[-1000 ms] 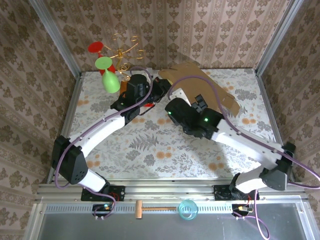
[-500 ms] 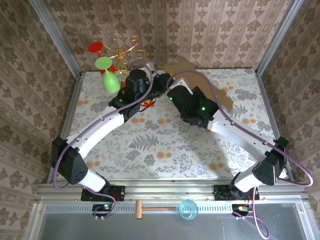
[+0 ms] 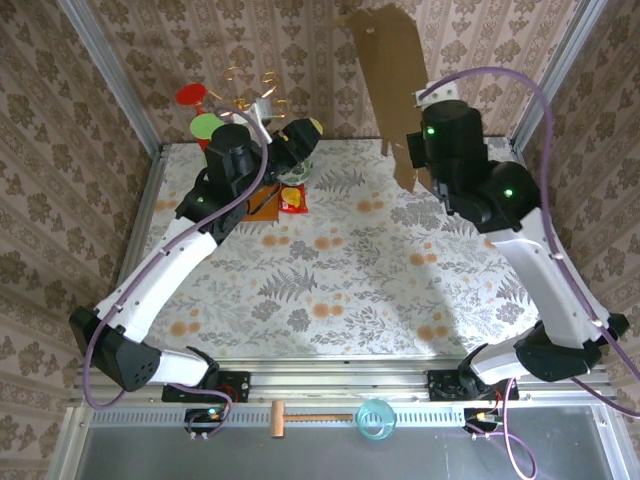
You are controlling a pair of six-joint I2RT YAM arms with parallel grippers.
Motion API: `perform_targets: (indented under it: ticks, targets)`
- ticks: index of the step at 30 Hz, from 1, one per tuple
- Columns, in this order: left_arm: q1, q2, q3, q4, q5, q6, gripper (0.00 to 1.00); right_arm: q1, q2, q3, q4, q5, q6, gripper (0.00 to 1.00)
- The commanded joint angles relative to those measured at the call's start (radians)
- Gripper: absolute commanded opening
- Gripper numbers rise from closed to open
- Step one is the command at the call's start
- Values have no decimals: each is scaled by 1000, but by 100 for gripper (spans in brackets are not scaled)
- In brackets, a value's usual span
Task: Fold the paper box
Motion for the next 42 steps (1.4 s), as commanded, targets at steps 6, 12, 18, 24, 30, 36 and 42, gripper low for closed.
perform_targets:
  ticks: [6,12,18,24,30,36,42]
  targets:
    - [82,54,-159,153,149,137,55,-84,-130,30,0,-369,95,0]
    - [152,90,-173,235,249,354,59,-166,-249,-70,31,-532,96,0]
    - [218,211,-114,418,408,480,65,-217,-308,-102,10,-684,79,0]
    - [273,368,-66,716,512,432,68,-261,-341,-111,4,-762,70,0]
    - [300,458,21,807,627,380,70,-298,-348,-83,-38,-878,70,0]
    - [302,467,23,820,675,381,71,-344,-373,-87,-36,-998,77,0]
    - [311,462,7,867,675,336,72,-390,-369,-61,-39,-1098,103,0]
